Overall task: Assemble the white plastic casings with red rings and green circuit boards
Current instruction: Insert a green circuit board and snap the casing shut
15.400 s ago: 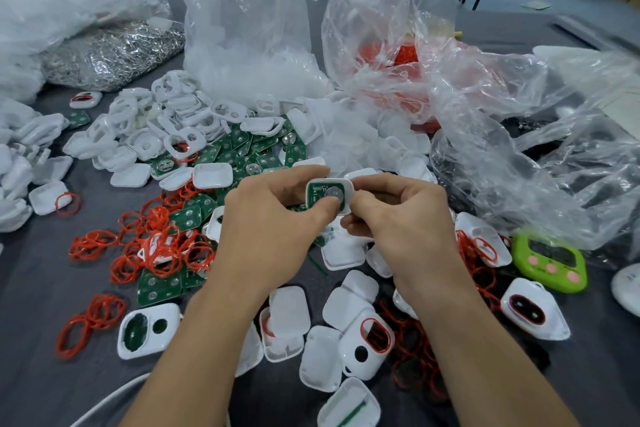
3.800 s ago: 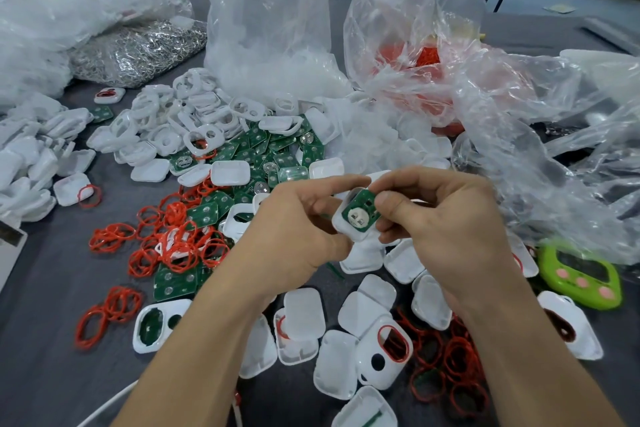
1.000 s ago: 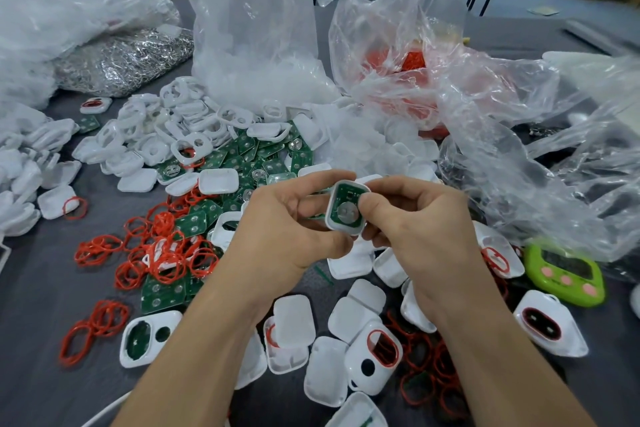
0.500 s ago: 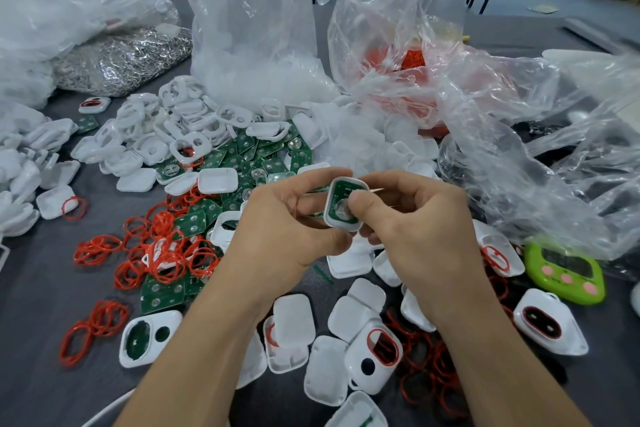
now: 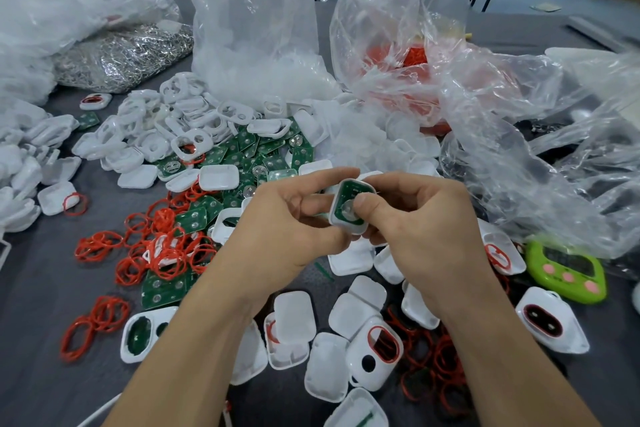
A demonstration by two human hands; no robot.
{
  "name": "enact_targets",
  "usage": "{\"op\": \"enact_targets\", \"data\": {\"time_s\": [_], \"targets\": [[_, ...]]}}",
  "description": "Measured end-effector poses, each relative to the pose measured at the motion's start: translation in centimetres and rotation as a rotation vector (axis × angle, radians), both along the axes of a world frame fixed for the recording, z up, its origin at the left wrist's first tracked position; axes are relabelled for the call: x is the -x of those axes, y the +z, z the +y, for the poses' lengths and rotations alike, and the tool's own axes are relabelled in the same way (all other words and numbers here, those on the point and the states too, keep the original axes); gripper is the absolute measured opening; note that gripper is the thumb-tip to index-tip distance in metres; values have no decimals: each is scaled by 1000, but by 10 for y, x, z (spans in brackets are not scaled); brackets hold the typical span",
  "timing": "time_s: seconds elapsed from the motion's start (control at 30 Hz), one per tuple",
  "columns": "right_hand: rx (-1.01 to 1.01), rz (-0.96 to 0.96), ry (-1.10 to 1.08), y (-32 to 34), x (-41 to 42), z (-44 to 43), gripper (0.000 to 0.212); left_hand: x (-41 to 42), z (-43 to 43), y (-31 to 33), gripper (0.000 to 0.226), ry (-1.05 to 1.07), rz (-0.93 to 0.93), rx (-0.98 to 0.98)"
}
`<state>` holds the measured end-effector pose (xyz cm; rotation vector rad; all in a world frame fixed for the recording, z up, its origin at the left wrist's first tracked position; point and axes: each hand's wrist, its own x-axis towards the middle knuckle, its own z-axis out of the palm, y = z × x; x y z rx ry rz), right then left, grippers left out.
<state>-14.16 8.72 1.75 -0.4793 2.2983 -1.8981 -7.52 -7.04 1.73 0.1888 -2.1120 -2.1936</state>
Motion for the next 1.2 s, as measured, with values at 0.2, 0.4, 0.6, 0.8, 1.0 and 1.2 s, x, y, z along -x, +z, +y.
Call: {"op": "enact_targets", "data": {"time_s": [0.2,0.4,0.6,0.8,1.0,1.2], "targets": [[-22,9,12,0,2,0,11,-1,-4,0,56,-69,-66,-101],[-12,-21,43,0,3,2,12,0,-7,0,78,-102,-92,-110],[-5,-18,62,1,2,1,14,-1,-8,-1,75,-86,-94,-123],[-31,2,17,3,-2,-1,13,-2,-5,2,64,-27,-76,-76],[-209,369,-121,13,-10,-1,25,-1,-3,4,68,70,-81,-78],[-391,524,-91,7,-17,-9,37,-1,1,5,66,109,-85,-57]]}}
